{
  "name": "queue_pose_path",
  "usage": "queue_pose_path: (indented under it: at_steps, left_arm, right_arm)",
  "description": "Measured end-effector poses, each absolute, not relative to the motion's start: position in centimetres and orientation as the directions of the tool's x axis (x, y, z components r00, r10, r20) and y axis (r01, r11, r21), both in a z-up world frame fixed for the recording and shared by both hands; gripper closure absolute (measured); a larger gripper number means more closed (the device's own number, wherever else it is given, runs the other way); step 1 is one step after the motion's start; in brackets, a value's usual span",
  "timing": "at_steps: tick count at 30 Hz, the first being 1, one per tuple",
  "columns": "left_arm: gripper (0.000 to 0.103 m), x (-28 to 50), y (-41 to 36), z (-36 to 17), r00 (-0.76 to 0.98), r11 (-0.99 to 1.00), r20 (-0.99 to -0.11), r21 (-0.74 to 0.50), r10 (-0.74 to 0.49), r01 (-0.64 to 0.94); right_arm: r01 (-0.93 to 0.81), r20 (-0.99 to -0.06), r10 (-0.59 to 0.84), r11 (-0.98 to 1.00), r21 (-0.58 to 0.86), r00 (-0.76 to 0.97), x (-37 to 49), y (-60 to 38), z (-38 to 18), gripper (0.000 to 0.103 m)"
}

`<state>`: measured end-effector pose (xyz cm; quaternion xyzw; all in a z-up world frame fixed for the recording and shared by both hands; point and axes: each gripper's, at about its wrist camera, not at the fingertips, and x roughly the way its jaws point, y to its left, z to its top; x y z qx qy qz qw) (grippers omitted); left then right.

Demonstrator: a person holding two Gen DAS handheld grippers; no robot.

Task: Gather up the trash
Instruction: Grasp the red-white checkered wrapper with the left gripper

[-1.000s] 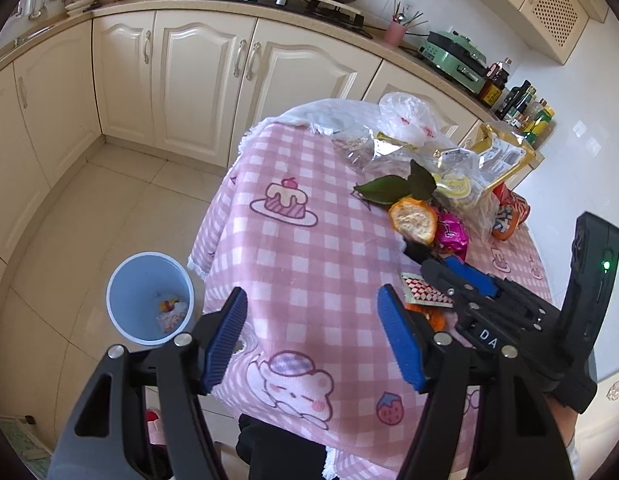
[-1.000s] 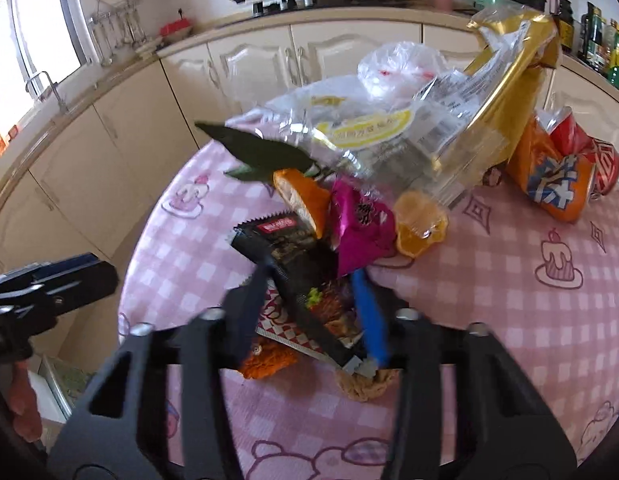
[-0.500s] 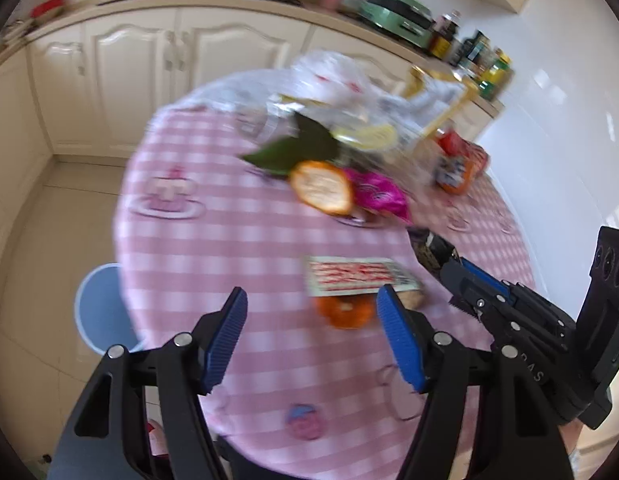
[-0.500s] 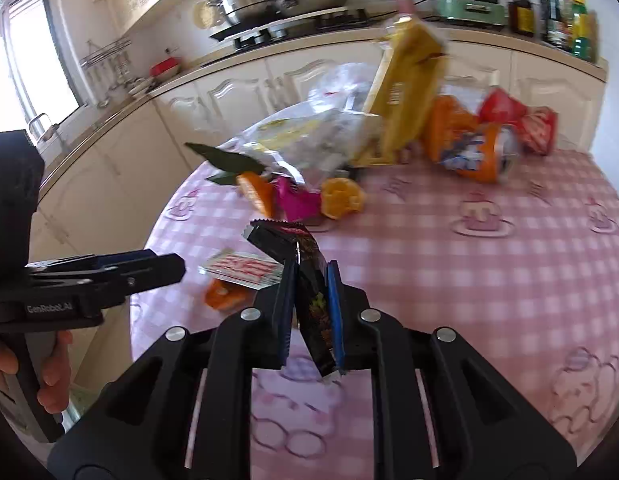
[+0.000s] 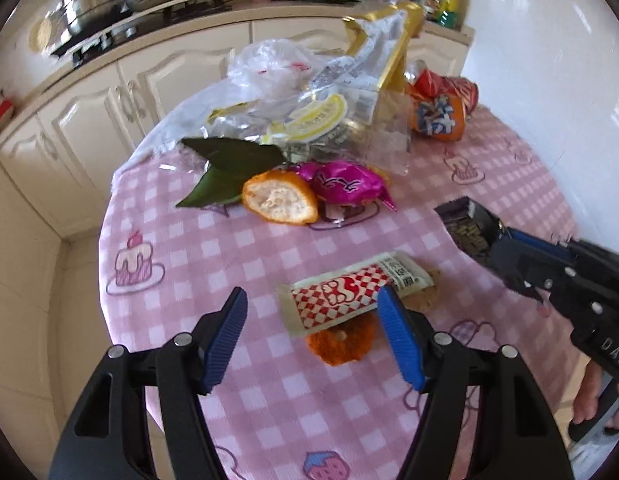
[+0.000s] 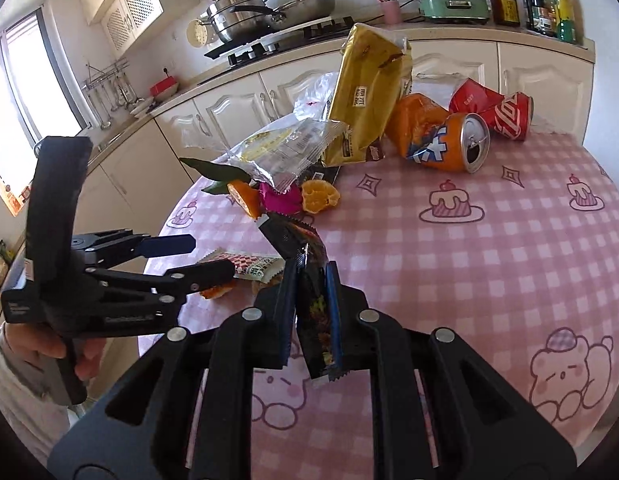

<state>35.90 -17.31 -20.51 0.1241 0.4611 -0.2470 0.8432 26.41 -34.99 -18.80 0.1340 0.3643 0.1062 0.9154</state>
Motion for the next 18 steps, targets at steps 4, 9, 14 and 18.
queue_pose_path:
  at_steps: [4, 9, 14, 18]
  left_arm:
    - [0.037, 35.5, -18.4, -20.9, 0.445, 0.81, -0.846, 0.026, -0.294, 0.585]
    - [0.059, 36.4, -19.3, -21.6, 0.426, 0.804, -0.858, 0.025, -0.288, 0.594]
    - [0.072, 37.0, -19.1, -21.6, 0.416, 0.818, -0.859, -0.007, -0.299, 0.575]
    - [0.071, 36.9, -19.5, -21.4, 0.416, 0.819, -0.864, 0.009, -0.282, 0.574]
  right_arm:
    - [-0.096, -0.637, 0.298, 0.939, 0.332, 0.711, 26.6, -35.0, -19.0, 0.088]
    - [-0.098, -0.642, 0.298, 0.939, 0.329, 0.707, 26.9, -34.7, -19.0, 0.088]
    - [-0.094, -0.65, 0.287, 0.944, 0.316, 0.704, 27.1, -34.3, -19.1, 0.088]
    - [-0.09, -0.653, 0.283, 0.945, 0.313, 0.703, 27.2, -34.0, -19.0, 0.088]
